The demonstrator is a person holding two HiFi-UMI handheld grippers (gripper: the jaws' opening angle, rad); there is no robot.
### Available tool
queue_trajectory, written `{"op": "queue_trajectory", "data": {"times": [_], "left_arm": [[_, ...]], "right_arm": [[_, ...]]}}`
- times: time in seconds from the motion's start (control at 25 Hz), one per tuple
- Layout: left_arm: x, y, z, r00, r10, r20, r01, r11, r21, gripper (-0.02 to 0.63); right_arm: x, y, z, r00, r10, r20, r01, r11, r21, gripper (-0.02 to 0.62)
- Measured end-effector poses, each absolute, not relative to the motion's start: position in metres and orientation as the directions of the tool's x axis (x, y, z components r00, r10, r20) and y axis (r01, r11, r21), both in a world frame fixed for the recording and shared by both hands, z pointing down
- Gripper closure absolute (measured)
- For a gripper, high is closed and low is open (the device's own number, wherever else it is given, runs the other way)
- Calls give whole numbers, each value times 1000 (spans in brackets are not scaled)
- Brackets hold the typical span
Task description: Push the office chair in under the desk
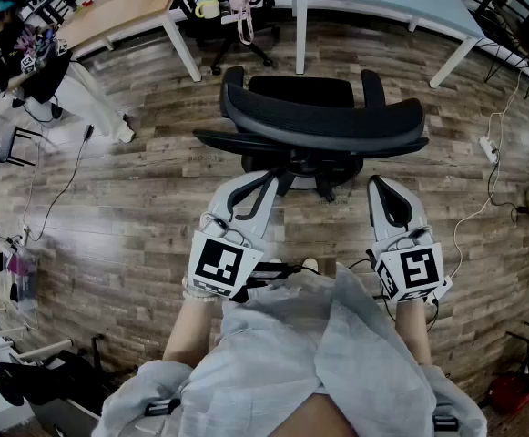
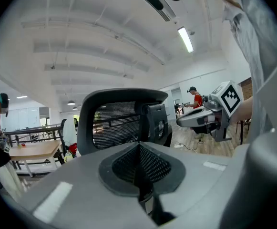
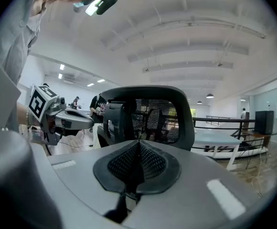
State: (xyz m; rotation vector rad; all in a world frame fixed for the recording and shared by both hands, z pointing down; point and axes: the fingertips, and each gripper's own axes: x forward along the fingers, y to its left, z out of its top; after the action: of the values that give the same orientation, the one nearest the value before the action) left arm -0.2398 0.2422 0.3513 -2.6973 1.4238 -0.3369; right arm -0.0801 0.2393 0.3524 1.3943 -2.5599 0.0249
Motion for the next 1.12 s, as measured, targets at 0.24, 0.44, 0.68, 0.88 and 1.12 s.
{"op": "queue_trajectory", "data": {"times": [0.24,0.44,0.68,0.88,1.12], "left_arm": [[-242,241,352,545,-823,160,-807,-567,-164,603],[-241,241,353,550,-820,158,-805,-571,-162,603],[-241,242,352,554,-817,160,-802,-575,-162,603],[-241,242,353,552,-818,162,-801,-574,-169,603],[-242,241,353,546,-821,167,-802,-570,-178,603]], "right_arm": [[-81,238,354,-523,-826,211,-829,550,98,588],[-83,239,356,-524,-824,214,-827,552,102,588],[-82,240,355,-520,-828,211,-830,548,105,588],[-81,241,357,-517,-829,212,-830,546,110,588],[-78,240,356,-507,-834,217,-833,539,127,588]]}}
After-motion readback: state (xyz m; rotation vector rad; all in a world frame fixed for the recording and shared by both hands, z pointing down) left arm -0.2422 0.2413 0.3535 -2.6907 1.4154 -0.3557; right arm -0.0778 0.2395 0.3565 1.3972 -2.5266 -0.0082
